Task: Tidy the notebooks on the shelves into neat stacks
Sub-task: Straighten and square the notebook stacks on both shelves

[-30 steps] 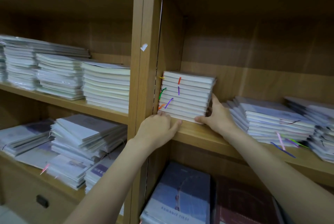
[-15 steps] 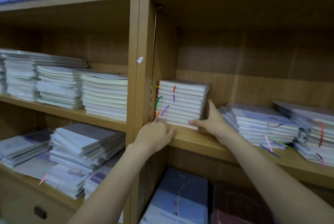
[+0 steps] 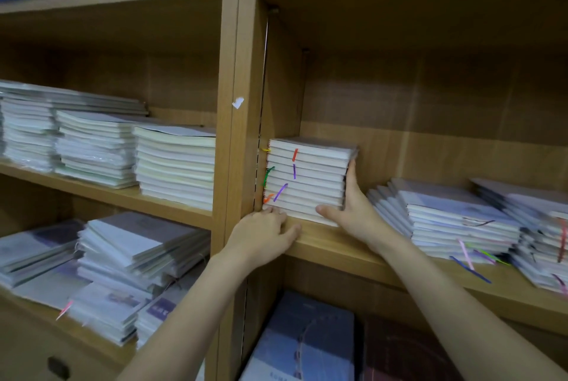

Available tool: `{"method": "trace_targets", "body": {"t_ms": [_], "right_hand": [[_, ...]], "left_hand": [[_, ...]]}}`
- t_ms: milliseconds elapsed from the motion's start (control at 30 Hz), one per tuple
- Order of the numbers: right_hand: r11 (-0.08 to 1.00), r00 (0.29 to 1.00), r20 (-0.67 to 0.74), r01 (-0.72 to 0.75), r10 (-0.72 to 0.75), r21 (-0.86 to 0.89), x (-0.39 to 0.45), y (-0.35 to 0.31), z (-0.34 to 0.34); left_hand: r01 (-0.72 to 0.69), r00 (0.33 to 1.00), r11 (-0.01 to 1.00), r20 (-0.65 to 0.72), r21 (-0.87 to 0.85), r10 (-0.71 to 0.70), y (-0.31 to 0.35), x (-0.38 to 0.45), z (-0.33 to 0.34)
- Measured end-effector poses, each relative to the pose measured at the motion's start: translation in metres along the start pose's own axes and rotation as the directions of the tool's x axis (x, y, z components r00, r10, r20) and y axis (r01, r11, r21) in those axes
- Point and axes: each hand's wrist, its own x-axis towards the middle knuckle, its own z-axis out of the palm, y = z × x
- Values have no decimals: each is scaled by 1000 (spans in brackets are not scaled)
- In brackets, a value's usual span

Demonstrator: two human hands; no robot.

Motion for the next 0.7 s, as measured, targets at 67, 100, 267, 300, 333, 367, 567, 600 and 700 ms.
{"method": "trace_targets", "body": {"t_ms": [67,100,267,300,333,367,567,600,700], "right_hand": [[1000,1000,16,7,-7,-9,1,1,1],[1000,1000,16,-6,6,2,0,-1,2],[977,957,-283,-7,68,211,-4,-13,-5],[981,945,-321,-5,69,195,-2,-13,-7],[985,937,-343,-6,65,170,0,-12,-7],[989,928,-367,-6,60,147,3,-11,-7],[993,909,-417,36,15,113,8,-12,-4],[995,909,-416,36,7,95,8,-12,-4],[999,908,-418,42,-29,22,10,-11,-4]], "left_hand": [[10,1000,1000,-5,-12,-10,0,0,0],[15,1000,1000,2,-12,-15,-1,0,0],[-2,975,987,-218,-160,-33,1,-8,5],[-28,941,981,-335,-194,-40,3,-9,6],[-59,899,975,-436,-212,-41,4,-9,7],[-84,864,973,-501,-216,-37,6,-7,6],[-65,933,971,-359,-232,-23,12,22,10],[-72,938,972,-346,-222,-10,11,25,12],[-89,944,974,-329,-207,16,10,29,14]]}}
